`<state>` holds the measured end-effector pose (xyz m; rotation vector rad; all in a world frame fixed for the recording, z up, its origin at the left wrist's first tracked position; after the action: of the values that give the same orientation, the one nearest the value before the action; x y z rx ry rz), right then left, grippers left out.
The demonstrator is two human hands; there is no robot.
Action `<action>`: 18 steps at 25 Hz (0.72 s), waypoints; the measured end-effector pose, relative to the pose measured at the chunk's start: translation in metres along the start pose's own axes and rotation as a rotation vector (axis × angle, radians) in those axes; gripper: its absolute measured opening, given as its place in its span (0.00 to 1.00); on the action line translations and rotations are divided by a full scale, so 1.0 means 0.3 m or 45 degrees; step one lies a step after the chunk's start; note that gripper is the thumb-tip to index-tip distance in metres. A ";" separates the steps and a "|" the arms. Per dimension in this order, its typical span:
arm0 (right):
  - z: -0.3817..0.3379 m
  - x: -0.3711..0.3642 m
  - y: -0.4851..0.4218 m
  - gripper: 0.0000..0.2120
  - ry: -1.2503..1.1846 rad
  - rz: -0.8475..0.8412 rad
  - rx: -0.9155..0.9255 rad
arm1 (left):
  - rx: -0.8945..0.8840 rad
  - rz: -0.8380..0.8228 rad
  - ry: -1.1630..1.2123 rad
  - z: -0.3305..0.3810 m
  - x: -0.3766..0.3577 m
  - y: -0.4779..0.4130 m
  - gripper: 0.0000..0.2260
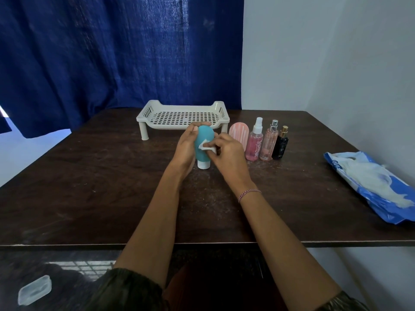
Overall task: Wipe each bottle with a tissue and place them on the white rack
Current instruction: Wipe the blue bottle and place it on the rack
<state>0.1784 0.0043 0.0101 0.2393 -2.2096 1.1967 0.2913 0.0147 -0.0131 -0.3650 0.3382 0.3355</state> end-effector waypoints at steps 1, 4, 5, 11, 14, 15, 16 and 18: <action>0.001 -0.005 0.003 0.08 -0.002 -0.040 -0.004 | -0.001 -0.002 0.015 0.000 0.002 -0.001 0.15; 0.009 -0.020 0.007 0.09 0.031 -0.132 -0.021 | 0.017 -0.022 0.038 -0.004 0.010 -0.005 0.15; 0.011 -0.025 0.008 0.09 0.062 -0.155 -0.023 | 0.022 -0.017 0.031 -0.005 0.014 -0.005 0.15; 0.040 -0.031 0.013 0.09 0.034 -0.300 -0.097 | 0.023 0.007 0.001 -0.002 0.022 -0.012 0.15; 0.063 -0.033 0.009 0.10 -0.038 -0.389 -0.182 | 0.045 0.006 -0.015 -0.005 0.024 -0.012 0.15; 0.067 -0.027 0.005 0.10 -0.069 -0.365 -0.204 | 0.055 0.002 -0.005 -0.006 0.024 -0.012 0.15; 0.069 -0.016 0.000 0.10 -0.115 -0.312 -0.225 | 0.063 -0.007 0.008 -0.006 0.023 -0.013 0.15; 0.063 0.014 -0.009 0.10 -0.206 -0.153 -0.236 | 0.068 -0.035 0.014 -0.002 0.017 -0.017 0.15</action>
<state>0.1683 -0.0122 0.0067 0.3988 -2.3916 0.9300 0.2976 0.0114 -0.0143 -0.3191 0.3519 0.2971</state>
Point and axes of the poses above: each hand's wrist, its own y-axis away from the middle knuckle, its own x-axis out of the back of the hand, z = x × y, the point moved 6 cm from there along -y, towards the middle knuckle, and after that the axes turned 7 degrees about y, right-handed, at the moved point
